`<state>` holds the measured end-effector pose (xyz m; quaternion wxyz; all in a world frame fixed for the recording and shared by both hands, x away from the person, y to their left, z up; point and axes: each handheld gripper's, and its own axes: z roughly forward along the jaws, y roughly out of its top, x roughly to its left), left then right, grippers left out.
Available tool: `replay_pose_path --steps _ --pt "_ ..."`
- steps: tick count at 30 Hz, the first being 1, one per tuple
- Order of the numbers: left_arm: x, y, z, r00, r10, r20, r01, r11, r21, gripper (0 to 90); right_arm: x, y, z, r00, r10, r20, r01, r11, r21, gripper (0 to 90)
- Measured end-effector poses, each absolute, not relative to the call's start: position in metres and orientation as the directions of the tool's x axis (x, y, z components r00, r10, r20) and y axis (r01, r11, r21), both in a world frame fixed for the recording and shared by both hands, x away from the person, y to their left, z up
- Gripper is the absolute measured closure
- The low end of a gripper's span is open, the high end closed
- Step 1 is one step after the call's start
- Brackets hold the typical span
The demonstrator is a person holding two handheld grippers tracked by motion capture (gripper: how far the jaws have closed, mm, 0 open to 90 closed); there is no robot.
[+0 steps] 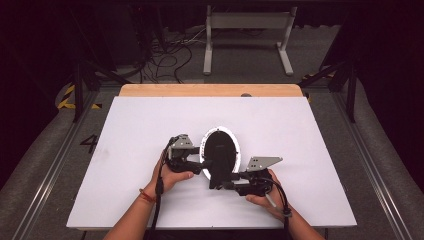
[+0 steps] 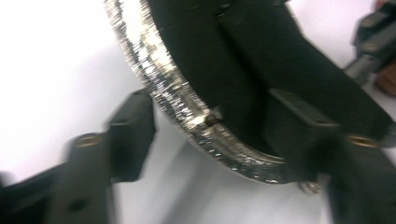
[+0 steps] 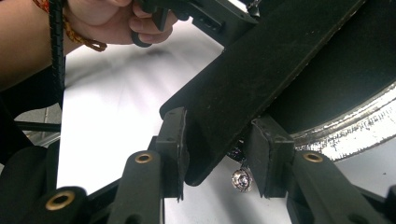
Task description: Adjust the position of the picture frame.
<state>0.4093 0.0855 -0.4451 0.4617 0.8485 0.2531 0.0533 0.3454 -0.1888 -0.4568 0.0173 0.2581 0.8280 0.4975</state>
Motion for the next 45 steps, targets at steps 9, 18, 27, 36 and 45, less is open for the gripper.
replay_pose_path --steps 9,18,27,36,45 --pt "0.402 0.086 -0.434 0.868 0.493 -0.058 0.304 -0.436 0.847 48.2 0.345 -0.191 -0.454 -0.875 0.447 0.188 0.382 0.397 0.834 60.7" --pt "0.392 0.087 -0.428 0.866 0.499 0.019 0.223 -0.420 0.880 56.8 0.343 -0.189 -0.452 -0.882 0.454 0.127 0.344 0.437 0.831 61.6" --pt "0.386 0.089 -0.427 0.865 0.500 0.034 0.205 -0.415 0.886 58.5 0.344 -0.191 -0.449 -0.877 0.455 0.155 0.360 0.409 0.839 54.8" --pt "0.378 0.089 -0.425 0.867 0.491 0.082 0.157 -0.427 0.891 61.4 0.344 -0.189 -0.450 -0.867 0.465 0.181 0.389 0.402 0.829 66.3" --pt "0.374 0.086 -0.424 0.874 0.475 0.100 0.139 -0.443 0.885 64.6 0.342 -0.188 -0.452 -0.862 0.482 0.160 0.395 0.439 0.807 76.9"
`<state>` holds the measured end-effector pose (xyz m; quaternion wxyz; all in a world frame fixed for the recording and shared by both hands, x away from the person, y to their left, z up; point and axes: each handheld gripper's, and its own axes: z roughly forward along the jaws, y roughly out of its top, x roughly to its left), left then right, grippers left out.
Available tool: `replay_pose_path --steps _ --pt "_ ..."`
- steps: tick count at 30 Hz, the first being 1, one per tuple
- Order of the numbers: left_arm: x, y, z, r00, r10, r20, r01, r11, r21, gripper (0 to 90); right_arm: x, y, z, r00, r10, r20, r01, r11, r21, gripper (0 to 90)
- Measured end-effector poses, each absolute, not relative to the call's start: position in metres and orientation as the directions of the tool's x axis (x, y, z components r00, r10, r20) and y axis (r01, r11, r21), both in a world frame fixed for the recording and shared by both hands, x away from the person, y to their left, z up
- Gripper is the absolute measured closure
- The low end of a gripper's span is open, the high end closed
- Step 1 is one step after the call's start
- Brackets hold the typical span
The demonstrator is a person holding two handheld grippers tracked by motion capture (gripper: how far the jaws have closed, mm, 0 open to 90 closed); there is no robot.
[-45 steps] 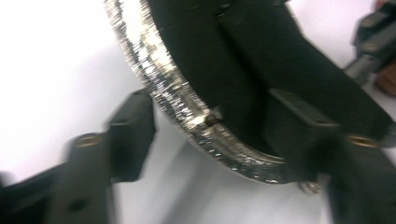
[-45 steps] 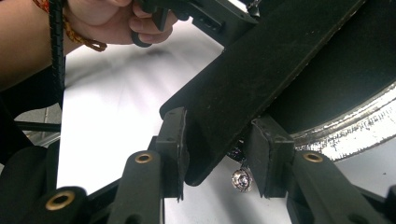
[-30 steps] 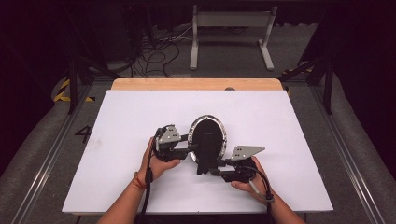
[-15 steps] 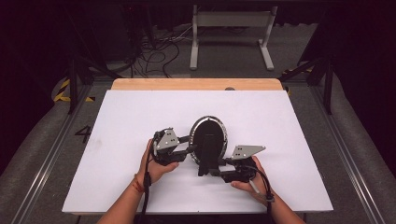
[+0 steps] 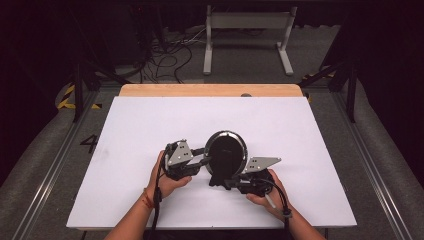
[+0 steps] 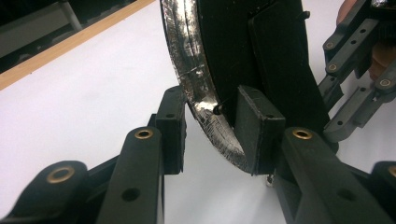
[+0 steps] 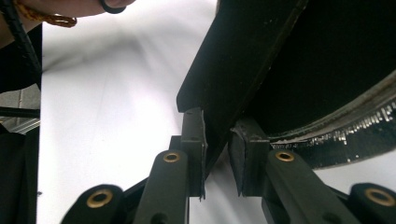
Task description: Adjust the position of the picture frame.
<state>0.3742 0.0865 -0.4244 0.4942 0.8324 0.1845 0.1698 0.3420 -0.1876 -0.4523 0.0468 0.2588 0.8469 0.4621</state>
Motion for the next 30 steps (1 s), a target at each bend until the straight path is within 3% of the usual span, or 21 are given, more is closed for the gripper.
replay_pose_path --steps 2,6,9,18,30 --pt "0.374 0.086 -0.426 0.875 0.473 0.107 0.136 -0.451 0.882 64.5 0.342 -0.188 -0.452 -0.862 0.480 0.161 0.395 0.440 0.806 76.9" --pt "0.377 0.082 -0.429 0.886 0.453 0.094 0.151 -0.476 0.866 50.0 0.342 -0.189 -0.452 -0.863 0.475 0.170 0.400 0.437 0.806 76.6" --pt "0.380 0.080 -0.432 0.894 0.442 0.071 0.168 -0.477 0.863 45.8 0.343 -0.188 -0.452 -0.865 0.470 0.176 0.400 0.433 0.808 76.6" --pt "0.386 0.076 -0.436 0.912 0.408 0.037 0.190 -0.500 0.845 54.3 0.344 -0.189 -0.452 -0.866 0.463 0.187 0.405 0.432 0.806 76.1" --pt "0.384 0.079 -0.436 0.892 0.449 0.046 0.186 -0.460 0.868 64.6 0.343 -0.185 -0.449 -0.880 0.446 0.164 0.383 0.462 0.800 78.3"
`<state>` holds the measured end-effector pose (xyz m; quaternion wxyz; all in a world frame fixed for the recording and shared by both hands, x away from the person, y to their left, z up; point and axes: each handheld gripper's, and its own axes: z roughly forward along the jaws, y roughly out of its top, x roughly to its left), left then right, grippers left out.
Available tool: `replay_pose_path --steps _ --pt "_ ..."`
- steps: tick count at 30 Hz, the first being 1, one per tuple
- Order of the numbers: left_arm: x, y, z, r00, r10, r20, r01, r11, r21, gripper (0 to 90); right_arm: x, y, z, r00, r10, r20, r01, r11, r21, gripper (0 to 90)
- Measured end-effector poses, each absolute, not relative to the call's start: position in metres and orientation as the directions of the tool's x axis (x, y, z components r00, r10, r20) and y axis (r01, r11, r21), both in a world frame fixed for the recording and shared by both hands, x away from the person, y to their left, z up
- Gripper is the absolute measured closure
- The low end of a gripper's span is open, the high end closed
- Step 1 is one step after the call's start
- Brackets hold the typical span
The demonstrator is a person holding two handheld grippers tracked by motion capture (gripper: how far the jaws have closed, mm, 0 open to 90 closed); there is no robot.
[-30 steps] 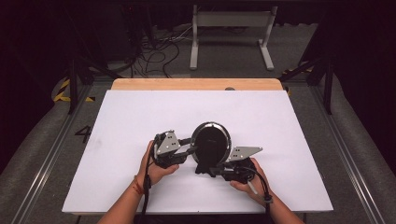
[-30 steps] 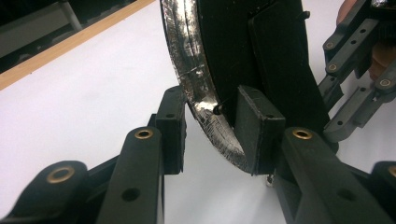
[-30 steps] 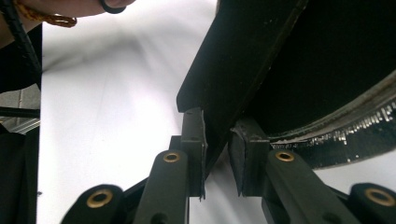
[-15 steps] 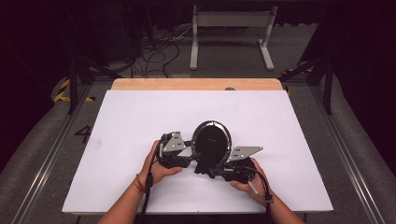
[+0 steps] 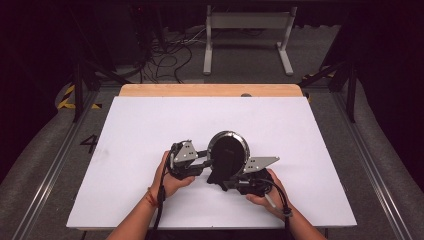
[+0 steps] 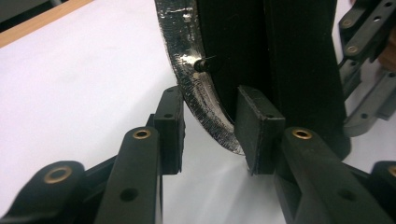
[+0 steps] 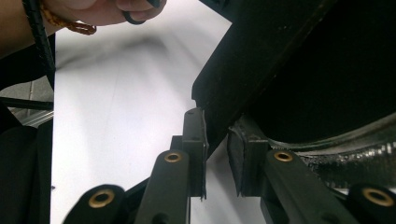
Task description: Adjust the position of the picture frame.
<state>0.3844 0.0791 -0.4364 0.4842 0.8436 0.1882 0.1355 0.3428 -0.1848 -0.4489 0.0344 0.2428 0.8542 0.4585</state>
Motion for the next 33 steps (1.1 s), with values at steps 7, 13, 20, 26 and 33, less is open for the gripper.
replay_pose_path --steps 7,13,20,26,33 --pt "0.387 0.081 -0.436 0.881 0.467 0.081 0.171 -0.472 0.865 43.1 0.343 -0.185 -0.449 -0.878 0.448 0.168 0.387 0.459 0.799 78.6" --pt "0.393 0.082 -0.436 0.884 0.463 0.060 0.185 -0.466 0.865 24.0 0.341 -0.183 -0.448 -0.893 0.425 0.149 0.362 0.483 0.797 79.8" --pt "0.396 0.080 -0.438 0.927 0.374 0.031 0.165 -0.479 0.863 22.8 0.338 -0.180 -0.447 -0.913 0.392 0.111 0.324 0.534 0.781 82.6" --pt "0.390 0.078 -0.435 0.946 0.316 0.067 0.108 -0.506 0.856 49.7 0.339 -0.182 -0.447 -0.909 0.399 0.123 0.335 0.520 0.786 82.2" --pt "0.384 0.076 -0.433 0.941 0.325 0.092 0.100 -0.527 0.844 57.7 0.339 -0.183 -0.447 -0.907 0.404 0.119 0.336 0.523 0.783 82.2"
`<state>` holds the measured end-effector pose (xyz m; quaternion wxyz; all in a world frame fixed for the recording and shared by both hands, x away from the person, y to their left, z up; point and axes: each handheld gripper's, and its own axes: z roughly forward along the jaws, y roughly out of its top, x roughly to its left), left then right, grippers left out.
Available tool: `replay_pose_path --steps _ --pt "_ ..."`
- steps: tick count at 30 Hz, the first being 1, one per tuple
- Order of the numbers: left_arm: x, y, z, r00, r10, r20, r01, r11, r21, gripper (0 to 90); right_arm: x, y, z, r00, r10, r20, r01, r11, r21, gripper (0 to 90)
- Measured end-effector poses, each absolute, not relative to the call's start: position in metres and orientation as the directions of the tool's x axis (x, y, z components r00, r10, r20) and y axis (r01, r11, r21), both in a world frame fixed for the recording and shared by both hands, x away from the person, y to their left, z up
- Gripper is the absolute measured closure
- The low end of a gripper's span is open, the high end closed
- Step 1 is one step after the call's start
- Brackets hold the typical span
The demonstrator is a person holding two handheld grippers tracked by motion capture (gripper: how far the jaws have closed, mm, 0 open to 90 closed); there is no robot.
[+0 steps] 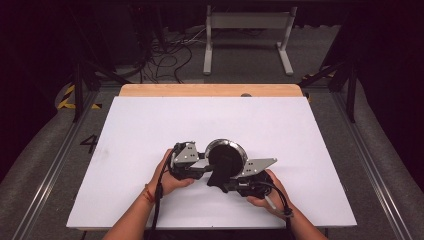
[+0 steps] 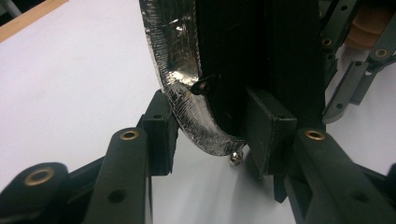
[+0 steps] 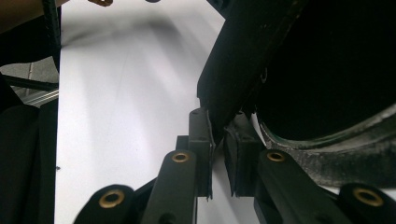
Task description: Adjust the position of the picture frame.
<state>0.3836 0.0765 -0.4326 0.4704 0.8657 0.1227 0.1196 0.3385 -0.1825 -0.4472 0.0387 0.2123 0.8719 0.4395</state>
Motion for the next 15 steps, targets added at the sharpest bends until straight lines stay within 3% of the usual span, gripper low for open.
replay_pose_path --steps 9,14,15 --pt "0.3762 0.0751 -0.4311 0.917 0.371 0.146 0.076 -0.523 0.849 63.0 0.3403 -0.1887 -0.4459 -0.891 0.438 0.122 0.355 0.503 0.788 80.2" --pt "0.3769 0.0775 -0.4326 0.868 0.447 0.216 0.065 -0.534 0.843 72.4 0.3415 -0.1891 -0.4469 -0.889 0.443 0.111 0.357 0.522 0.775 78.1" --pt "0.3796 0.0803 -0.4340 0.873 0.447 0.195 0.080 -0.525 0.847 72.6 0.3412 -0.1886 -0.4484 -0.888 0.450 0.100 0.354 0.527 0.773 77.4"
